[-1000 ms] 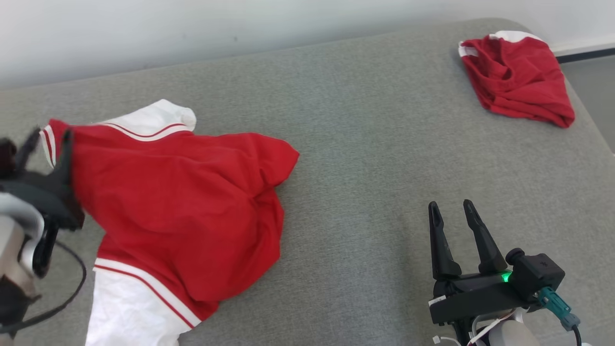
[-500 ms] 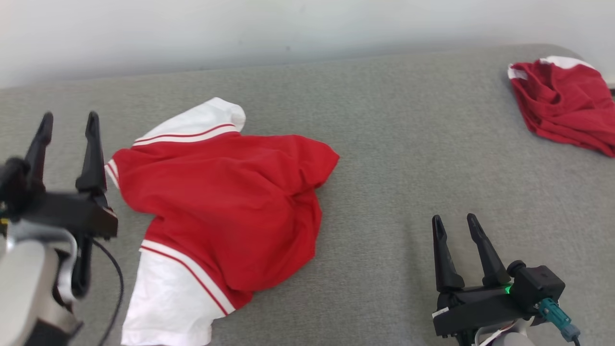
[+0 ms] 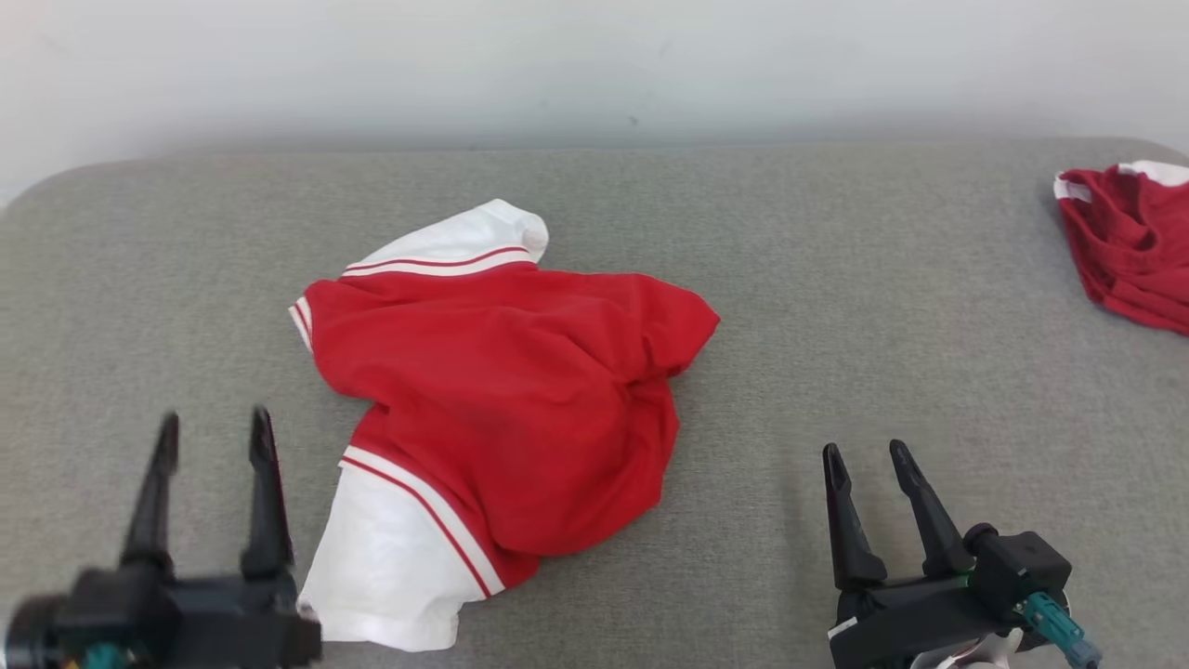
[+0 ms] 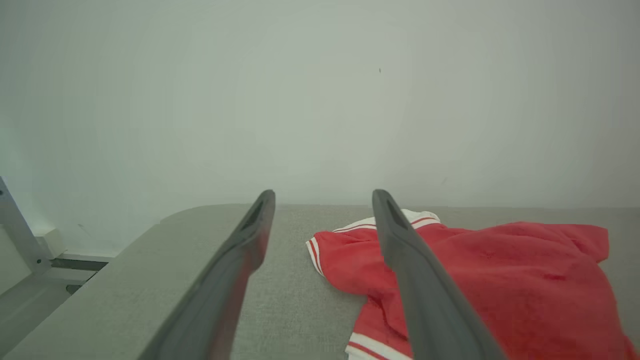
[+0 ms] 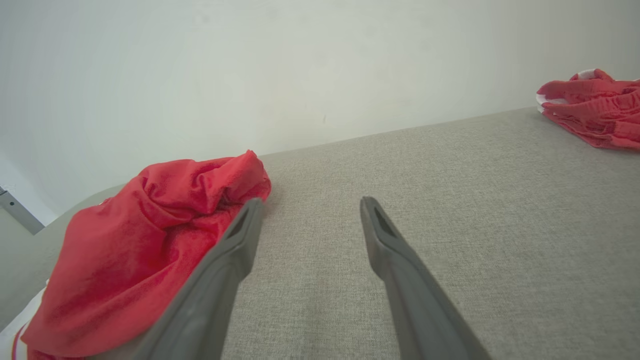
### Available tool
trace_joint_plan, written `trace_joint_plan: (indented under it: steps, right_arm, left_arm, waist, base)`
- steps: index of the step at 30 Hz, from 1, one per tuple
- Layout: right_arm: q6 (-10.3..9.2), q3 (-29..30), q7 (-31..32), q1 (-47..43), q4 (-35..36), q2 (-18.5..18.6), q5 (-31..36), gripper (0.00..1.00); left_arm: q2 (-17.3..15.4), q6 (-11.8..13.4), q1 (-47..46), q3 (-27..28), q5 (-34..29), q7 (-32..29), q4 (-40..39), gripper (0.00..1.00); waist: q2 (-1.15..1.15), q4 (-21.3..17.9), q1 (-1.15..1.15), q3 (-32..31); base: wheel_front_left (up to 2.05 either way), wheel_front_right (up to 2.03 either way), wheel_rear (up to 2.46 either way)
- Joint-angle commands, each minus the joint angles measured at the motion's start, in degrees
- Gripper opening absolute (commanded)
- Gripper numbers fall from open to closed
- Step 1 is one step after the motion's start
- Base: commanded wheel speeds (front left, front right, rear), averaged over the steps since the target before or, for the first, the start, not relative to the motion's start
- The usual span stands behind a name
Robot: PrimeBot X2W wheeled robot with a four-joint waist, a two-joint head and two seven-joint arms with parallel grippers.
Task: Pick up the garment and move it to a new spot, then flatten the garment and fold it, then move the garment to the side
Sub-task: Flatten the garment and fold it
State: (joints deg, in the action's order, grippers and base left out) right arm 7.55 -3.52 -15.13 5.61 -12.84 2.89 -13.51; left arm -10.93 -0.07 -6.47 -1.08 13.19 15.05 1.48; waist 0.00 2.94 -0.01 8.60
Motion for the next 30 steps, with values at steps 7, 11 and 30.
trace_joint_plan:
  steps: [7,11,30]
  right_arm:
    - [-0.15,-0.71,0.01,-0.23,-2.63,-0.06,0.41,1.0]
    - [-0.15,-2.31,0.02,1.33,-4.8,-0.07,1.62,1.0]
    - [-0.15,-4.99,0.01,19.66,-32.21,0.54,4.14,1.0]
  left_arm:
    - [5.8,-3.22,5.92,2.71,-4.07,0.17,0.79,1.0]
    - [7.08,-4.51,6.37,3.27,-5.39,0.17,1.7,1.0]
    - [8.07,-5.96,3.65,-0.85,-2.51,0.17,4.99,1.0]
  waist:
    - [0.0,3.4,0.01,-1.01]
    - [0.0,4.98,0.01,-1.45]
    - [0.0,11.94,0.01,0.05]
  base:
    - [0.0,0.0,0.0]
    - [0.0,0.0,0.0]
    - [0.0,0.0,0.0]
